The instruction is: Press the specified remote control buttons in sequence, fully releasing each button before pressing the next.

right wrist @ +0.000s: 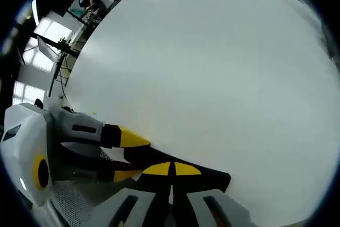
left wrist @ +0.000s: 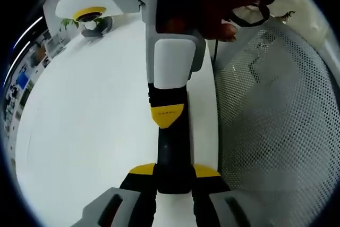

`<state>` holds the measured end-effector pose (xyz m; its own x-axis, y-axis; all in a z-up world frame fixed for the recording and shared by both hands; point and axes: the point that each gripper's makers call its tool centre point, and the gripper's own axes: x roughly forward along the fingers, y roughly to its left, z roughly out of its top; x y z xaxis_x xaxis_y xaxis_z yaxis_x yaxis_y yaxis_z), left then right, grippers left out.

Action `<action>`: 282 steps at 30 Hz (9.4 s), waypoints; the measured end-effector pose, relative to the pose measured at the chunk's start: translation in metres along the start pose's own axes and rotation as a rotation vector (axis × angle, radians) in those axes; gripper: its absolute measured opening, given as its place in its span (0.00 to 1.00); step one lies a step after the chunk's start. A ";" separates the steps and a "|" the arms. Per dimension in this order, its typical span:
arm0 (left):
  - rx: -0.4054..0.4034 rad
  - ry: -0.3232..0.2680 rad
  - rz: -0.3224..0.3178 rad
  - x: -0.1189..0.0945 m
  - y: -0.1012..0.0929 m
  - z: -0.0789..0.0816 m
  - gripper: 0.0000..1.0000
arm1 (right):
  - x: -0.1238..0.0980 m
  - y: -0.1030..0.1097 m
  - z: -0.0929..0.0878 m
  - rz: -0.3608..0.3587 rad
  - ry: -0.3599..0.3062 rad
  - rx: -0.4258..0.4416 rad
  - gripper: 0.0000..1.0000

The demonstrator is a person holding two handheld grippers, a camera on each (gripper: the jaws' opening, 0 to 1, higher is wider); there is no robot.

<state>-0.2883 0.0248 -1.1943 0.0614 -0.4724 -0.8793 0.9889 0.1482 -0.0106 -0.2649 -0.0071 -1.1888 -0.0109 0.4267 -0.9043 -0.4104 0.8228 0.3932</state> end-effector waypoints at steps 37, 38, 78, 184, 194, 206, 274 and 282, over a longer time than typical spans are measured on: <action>-0.017 -0.019 0.005 0.000 0.000 0.001 0.24 | -0.011 -0.004 -0.002 0.047 -0.070 0.128 0.00; -0.016 -0.020 0.005 0.000 0.000 0.001 0.24 | -0.012 -0.004 -0.003 0.048 -0.069 0.131 0.00; -0.015 -0.034 0.006 0.000 0.000 0.001 0.24 | -0.004 0.005 -0.011 -0.074 -0.048 -0.073 0.00; -0.028 -0.082 0.006 0.000 0.000 0.003 0.24 | 0.000 0.013 -0.009 0.055 -0.075 0.081 0.00; -0.027 -0.085 0.005 0.000 0.001 0.002 0.24 | 0.001 0.013 -0.009 0.034 -0.095 0.055 0.00; -0.019 -0.079 0.002 0.000 0.000 0.003 0.24 | 0.002 0.011 -0.008 0.079 -0.089 0.113 0.00; 0.075 -0.105 0.020 -0.001 -0.005 0.004 0.23 | -0.052 0.026 0.021 0.056 -0.415 -0.116 0.07; 0.095 -0.103 0.032 -0.005 -0.002 0.004 0.23 | -0.116 0.022 0.036 0.034 -0.700 -0.138 0.25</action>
<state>-0.2896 0.0233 -1.1882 0.1018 -0.5562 -0.8248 0.9943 0.0837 0.0663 -0.2394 -0.0252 -1.0696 0.5431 0.6304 -0.5547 -0.5324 0.7694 0.3531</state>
